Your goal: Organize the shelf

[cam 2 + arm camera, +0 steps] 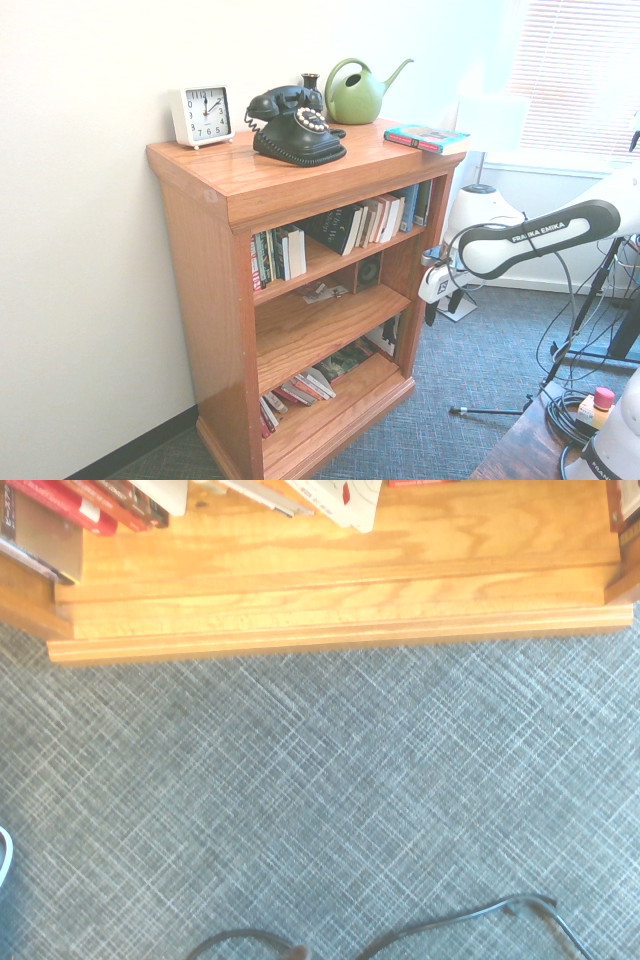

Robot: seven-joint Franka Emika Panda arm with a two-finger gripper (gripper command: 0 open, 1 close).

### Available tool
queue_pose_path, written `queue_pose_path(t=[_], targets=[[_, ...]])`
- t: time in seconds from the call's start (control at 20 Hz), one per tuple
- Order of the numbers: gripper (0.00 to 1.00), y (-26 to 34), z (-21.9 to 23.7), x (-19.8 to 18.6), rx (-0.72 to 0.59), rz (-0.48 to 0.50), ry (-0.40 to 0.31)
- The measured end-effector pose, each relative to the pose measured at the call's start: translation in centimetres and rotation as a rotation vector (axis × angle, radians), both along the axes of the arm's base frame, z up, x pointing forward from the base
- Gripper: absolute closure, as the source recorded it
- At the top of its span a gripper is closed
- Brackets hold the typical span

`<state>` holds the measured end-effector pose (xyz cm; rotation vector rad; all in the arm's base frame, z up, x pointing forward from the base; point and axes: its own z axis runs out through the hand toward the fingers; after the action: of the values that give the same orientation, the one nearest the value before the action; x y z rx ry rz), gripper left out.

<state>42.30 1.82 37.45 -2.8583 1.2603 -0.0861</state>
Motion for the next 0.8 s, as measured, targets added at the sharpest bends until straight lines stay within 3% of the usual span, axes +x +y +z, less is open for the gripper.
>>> queue_pose_path(t=[0.3,0.5,0.8], targets=[[0.00,-0.9,1.3,0.9,-0.061,-0.005,-0.019],[0.00,-5.1,4.9,2.2,-0.241,-0.038,-0.049],[0.00,-9.6,14.3,3.9,-0.575,-0.055,-0.095]])
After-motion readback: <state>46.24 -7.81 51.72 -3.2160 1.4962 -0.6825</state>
